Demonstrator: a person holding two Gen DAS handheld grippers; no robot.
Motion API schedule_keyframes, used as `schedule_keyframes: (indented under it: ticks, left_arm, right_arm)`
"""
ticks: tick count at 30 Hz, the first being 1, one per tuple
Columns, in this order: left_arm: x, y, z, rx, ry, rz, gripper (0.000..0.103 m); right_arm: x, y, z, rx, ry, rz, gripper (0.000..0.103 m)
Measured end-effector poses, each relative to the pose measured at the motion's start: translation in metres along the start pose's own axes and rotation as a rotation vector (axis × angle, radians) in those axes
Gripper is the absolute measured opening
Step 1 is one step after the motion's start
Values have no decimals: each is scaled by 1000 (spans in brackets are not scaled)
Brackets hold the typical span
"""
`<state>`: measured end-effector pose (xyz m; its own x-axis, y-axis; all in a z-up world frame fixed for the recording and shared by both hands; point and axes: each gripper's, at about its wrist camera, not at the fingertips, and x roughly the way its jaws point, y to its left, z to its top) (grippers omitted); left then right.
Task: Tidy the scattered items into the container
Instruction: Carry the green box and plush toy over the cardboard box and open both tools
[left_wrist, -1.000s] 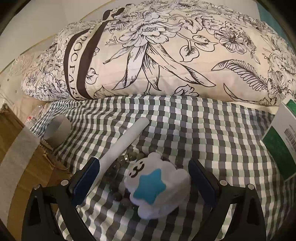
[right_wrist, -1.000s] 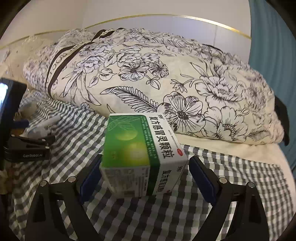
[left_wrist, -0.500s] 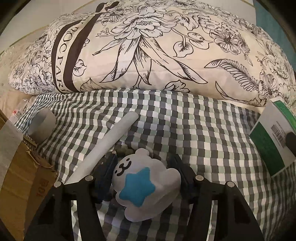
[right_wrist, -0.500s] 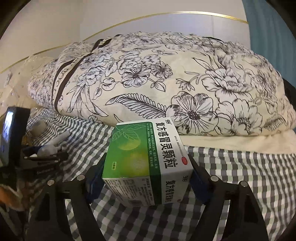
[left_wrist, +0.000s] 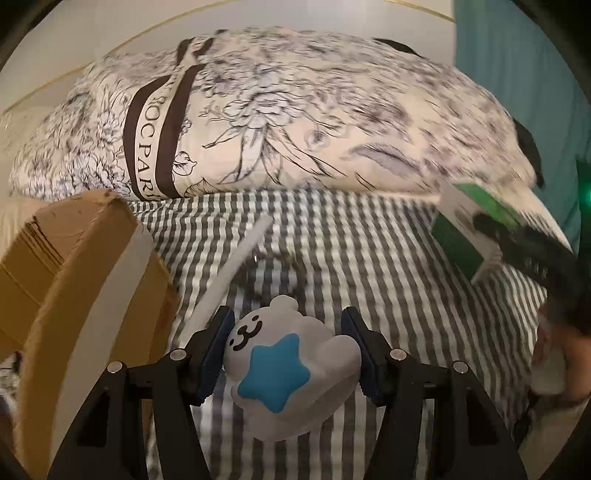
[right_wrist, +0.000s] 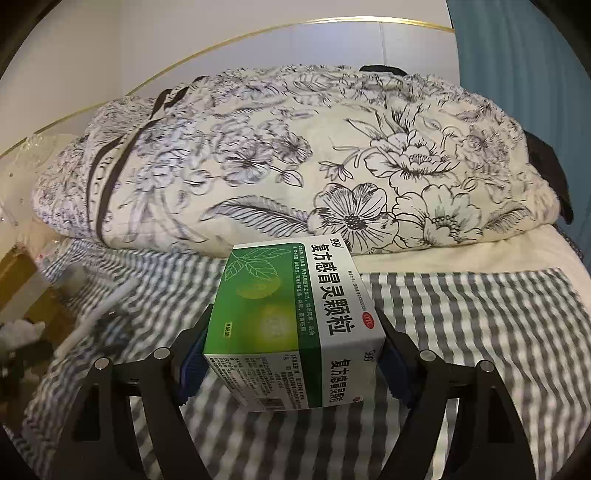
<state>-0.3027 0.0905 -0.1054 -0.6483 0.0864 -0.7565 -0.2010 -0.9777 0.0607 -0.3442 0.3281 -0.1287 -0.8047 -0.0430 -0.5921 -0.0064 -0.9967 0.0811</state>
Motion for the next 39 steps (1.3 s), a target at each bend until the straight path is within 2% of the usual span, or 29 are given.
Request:
schedule_keyframes:
  ticks: [8, 12, 18, 28, 35, 39]
  left_arm:
    - [-67, -2, -34, 63, -4, -52, 62]
    - [-104, 15, -48, 70, -15, -58, 62]
    - [-154, 45, -64, 43, -56, -65, 62]
    - [-194, 83, -88, 21, -91, -109, 62]
    - [-205, 122, -95, -18, -102, -150, 62]
    - [-207, 143, -93, -19, -109, -149, 62]
  right_arm:
    - [-129, 41, -26, -12, -1, 57, 78]
    - [-194, 55, -39, -16, -14, 68, 78]
    - [-254, 81, -58, 1, -30, 78, 78]
    - [-308, 144, -78, -8, -17, 89, 78]
    - [-314, 184, -77, -35, 7, 102, 78]
    - [-309, 212, -67, -62, -1, 120, 78]
